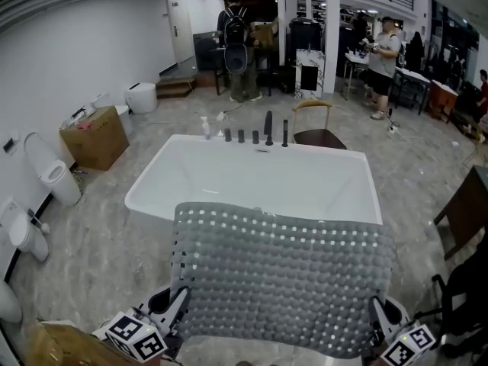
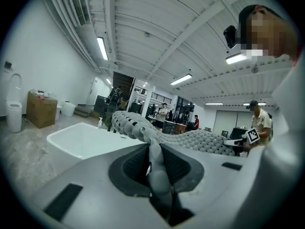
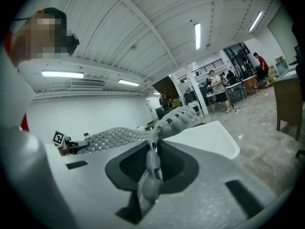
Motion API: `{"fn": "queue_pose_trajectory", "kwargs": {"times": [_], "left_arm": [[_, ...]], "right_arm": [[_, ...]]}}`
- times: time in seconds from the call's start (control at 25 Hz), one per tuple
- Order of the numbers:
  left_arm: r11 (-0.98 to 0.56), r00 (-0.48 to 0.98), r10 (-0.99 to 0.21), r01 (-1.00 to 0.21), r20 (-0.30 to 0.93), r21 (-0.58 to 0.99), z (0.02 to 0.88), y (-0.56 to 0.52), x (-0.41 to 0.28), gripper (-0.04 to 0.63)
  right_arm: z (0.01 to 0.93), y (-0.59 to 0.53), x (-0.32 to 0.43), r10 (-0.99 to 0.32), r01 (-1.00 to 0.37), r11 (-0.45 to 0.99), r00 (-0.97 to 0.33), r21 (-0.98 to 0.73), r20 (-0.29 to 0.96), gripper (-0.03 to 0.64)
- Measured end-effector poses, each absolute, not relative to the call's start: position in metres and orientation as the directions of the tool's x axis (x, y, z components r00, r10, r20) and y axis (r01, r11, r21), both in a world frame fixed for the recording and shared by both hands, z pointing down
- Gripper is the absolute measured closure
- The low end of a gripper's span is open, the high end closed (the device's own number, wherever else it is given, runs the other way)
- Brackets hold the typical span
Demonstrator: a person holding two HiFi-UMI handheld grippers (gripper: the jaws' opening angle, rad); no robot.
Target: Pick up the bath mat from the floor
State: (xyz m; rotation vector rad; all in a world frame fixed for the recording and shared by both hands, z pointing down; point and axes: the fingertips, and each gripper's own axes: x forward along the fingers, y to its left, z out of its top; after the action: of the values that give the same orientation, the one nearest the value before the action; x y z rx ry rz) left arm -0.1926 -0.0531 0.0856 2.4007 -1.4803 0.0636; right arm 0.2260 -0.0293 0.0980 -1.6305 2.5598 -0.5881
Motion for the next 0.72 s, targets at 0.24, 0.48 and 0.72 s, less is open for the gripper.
{"fn": "queue_pose_trajectory", "kwargs": {"times": [0.24,0.48,0.72], "left_arm": [[-0.449,0.496,-0.851,-0.857,0.17,0.252,0.061,-0.033,-0.193,0.534],[-0.479,0.521,-0.844,-0.839,0.129,0.256,0.043,-0.024,-0.198,0.534],[-0.505,0.538,-0.835,-0.833,0.118,0.226,0.029,-0.023,-0.192,0.535]], "right_arm": [[0.068,-0.009,0.236,-0.885,-0.859,0.386,-0.448,-0.337,0.129,0.566],[0.038,0.003,0.234,-0.886,-0.859,0.41,-0.455,-0.306,0.087,0.566],[0.033,0.009,0.236,-0.89,-0.862,0.414,-0.451,-0.292,0.07,0.566]]}}
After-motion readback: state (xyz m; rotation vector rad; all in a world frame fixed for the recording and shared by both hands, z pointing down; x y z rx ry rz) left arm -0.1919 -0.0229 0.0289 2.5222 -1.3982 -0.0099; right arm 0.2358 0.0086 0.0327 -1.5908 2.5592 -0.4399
